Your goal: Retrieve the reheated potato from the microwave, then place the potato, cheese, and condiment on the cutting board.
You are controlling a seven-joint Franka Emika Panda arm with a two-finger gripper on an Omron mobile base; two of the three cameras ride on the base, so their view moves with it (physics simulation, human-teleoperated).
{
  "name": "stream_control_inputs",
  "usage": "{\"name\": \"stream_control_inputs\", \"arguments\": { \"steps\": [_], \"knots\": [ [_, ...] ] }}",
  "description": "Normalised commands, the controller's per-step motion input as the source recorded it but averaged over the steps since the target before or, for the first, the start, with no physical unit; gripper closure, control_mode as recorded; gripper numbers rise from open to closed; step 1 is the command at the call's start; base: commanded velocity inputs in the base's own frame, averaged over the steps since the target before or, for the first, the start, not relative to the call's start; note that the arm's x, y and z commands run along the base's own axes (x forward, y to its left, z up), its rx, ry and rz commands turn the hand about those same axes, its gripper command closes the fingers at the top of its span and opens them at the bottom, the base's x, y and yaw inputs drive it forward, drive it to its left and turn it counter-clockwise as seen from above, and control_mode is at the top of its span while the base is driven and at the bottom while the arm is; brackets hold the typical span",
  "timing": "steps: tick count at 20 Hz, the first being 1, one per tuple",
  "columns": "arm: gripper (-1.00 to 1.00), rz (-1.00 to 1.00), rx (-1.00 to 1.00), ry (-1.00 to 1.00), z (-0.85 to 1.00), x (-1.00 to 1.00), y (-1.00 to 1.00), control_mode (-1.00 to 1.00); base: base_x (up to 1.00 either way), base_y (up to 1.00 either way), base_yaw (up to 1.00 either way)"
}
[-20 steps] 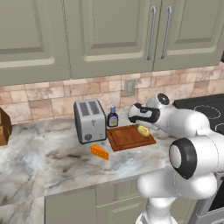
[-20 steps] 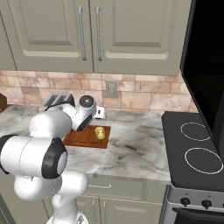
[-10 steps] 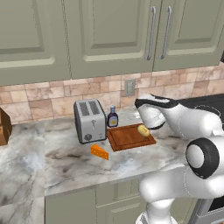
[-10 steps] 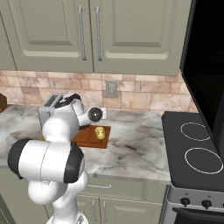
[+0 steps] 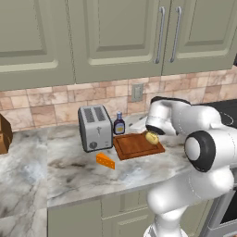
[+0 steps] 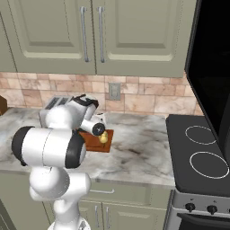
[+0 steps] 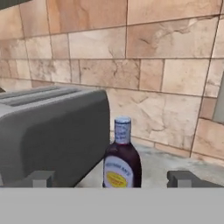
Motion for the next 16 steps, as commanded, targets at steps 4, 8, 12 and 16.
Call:
{"name": "stream_control_inputs", "arguments": {
  "steps": [4,8,12,16],
  "knots": [
    [-1.0,0.14,0.0,-0.07,0.0,0.08,-0.01,-1.0,0.0,0.0,0.0],
    [-1.0,0.11,0.0,-0.01,0.12,0.0,-0.08,-1.0,0.0,0.0,0.0],
    [-1.0,0.07,-0.01,0.0,0.3,0.0,0.0,-1.0,0.0,0.0,0.0],
    [-1.0,0.04,0.0,0.0,0.38,0.0,0.0,-1.0,0.0,0.0,0.0]
  ]
}}
